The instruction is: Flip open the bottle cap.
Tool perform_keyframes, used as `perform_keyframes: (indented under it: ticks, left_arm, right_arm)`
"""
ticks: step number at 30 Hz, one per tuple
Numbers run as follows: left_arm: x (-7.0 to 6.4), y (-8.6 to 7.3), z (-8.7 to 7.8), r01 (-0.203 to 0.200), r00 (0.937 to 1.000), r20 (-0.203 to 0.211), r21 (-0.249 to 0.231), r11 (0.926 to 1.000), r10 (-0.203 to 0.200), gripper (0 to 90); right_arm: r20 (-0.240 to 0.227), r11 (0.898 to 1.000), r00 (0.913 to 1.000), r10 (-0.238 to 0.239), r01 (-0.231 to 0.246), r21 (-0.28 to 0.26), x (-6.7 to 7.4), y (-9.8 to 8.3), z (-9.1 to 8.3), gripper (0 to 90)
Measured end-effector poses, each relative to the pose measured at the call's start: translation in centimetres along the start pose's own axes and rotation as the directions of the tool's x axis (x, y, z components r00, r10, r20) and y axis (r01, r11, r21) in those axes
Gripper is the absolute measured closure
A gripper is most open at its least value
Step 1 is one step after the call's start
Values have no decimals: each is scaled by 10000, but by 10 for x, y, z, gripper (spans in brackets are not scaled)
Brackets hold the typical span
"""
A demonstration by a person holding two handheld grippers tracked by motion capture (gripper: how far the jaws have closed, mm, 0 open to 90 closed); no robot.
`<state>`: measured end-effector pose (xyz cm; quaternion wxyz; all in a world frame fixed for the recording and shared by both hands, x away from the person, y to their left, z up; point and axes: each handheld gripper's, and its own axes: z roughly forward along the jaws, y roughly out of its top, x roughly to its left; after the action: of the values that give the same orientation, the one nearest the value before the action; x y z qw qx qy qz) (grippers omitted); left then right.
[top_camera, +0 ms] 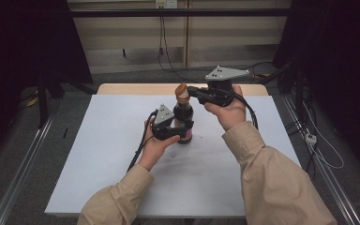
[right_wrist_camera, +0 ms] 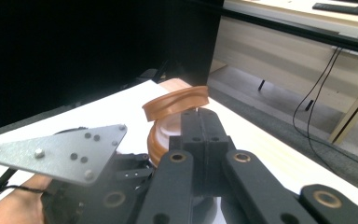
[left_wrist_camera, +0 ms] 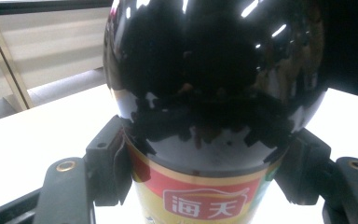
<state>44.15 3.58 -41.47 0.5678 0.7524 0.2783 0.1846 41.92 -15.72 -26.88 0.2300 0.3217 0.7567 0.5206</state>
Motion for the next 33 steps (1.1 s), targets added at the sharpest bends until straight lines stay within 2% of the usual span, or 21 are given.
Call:
perform_keyframes:
  ticks: [33]
  left_arm:
    - [0,0,0,9,10000,-3,7,10000,-9,304]
  right_arm:
    - [-30,9999,10000,-86,86,104,0,4,1,900]
